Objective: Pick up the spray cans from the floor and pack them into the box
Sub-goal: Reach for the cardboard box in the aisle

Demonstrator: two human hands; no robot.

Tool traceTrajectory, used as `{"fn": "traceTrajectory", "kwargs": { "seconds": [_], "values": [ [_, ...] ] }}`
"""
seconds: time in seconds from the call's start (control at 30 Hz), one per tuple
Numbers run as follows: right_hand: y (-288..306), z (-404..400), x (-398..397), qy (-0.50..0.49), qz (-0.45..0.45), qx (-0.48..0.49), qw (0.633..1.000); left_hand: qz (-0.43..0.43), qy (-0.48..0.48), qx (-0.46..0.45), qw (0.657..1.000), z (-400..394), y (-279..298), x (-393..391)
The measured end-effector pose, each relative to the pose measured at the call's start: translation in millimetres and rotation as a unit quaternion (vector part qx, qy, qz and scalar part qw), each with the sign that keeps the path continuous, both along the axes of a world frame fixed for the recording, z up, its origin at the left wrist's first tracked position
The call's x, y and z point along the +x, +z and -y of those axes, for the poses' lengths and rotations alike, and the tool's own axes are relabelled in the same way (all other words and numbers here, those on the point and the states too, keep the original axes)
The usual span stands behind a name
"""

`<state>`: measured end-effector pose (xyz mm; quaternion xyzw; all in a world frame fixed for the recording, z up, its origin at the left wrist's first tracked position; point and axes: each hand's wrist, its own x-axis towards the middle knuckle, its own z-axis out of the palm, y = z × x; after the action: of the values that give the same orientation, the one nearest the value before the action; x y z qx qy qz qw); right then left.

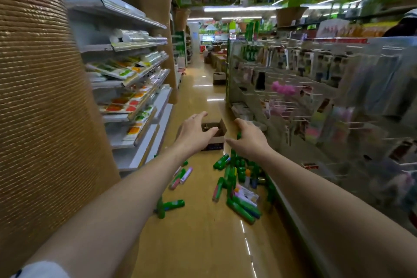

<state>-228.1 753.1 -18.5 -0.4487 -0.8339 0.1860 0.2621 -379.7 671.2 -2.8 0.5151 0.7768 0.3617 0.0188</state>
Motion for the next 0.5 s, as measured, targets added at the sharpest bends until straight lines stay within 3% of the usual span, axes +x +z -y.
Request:
{"fn": "traceTrajectory", "kwargs": {
  "seconds": [0.5],
  "values": [
    [-24,-244,-116,0.033,0.016,-0.004,0.999,0.03,0.024,-0.012,0.999,-242,-31,-121]
  ]
}}
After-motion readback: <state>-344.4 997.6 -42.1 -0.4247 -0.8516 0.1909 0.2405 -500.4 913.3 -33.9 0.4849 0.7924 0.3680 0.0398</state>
